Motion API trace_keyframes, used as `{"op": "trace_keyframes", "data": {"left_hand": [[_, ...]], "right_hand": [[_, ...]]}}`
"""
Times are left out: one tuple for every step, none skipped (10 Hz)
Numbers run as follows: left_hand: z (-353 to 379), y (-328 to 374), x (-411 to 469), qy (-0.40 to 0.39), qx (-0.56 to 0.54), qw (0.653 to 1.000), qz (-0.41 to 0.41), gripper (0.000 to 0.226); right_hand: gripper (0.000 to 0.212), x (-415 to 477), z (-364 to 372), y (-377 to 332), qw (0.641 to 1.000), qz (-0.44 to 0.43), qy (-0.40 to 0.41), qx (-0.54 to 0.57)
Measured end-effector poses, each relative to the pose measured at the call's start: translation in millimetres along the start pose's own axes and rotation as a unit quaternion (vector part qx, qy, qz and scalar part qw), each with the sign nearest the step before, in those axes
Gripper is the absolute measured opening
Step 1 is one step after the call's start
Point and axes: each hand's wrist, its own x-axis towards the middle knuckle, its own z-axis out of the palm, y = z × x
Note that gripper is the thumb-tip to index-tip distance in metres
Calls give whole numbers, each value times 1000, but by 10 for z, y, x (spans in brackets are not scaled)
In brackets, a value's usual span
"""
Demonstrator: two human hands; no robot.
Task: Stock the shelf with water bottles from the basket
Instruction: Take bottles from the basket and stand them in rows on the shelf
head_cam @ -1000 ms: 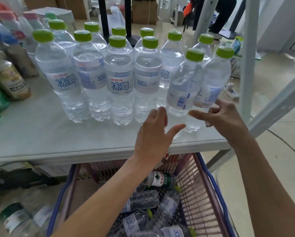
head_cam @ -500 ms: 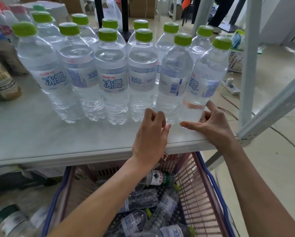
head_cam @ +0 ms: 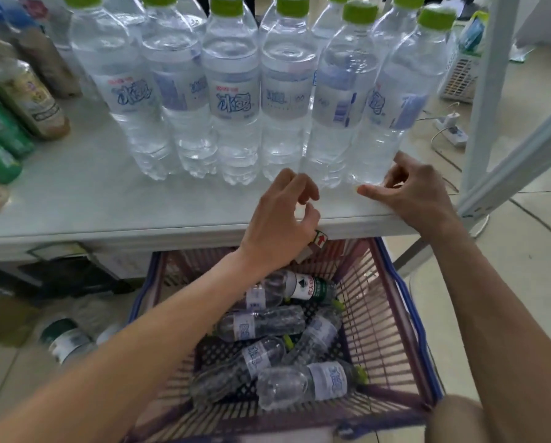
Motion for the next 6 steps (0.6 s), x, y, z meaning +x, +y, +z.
{"op": "trace_keyframes", "data": {"left_hand": [[-225, -31, -233, -28, 5, 993, 114, 13], [-398, -54, -447, -72, 27, 972, 222, 12], [-364, -128, -691, -182, 75, 962, 191, 10], [-163, -493, -900, -374, 193, 902, -98, 9], [-5, -865, -1135, -394, 35, 779, -486, 22], [158, -1081, -1416, -204, -227, 617, -726, 17]], "right_hand": [[48, -101, -195, -121, 999, 40, -18, 0], [41, -259, -529, -337, 979, 97, -164, 69], [29, -450, -442, -590, 865, 128, -477, 91], [23, -658, 264, -637, 723, 142, -675, -36], [54, -893, 1055, -509, 600, 224, -755, -141], [77, -1268, 1537, -309, 585, 301, -725, -206]]}}
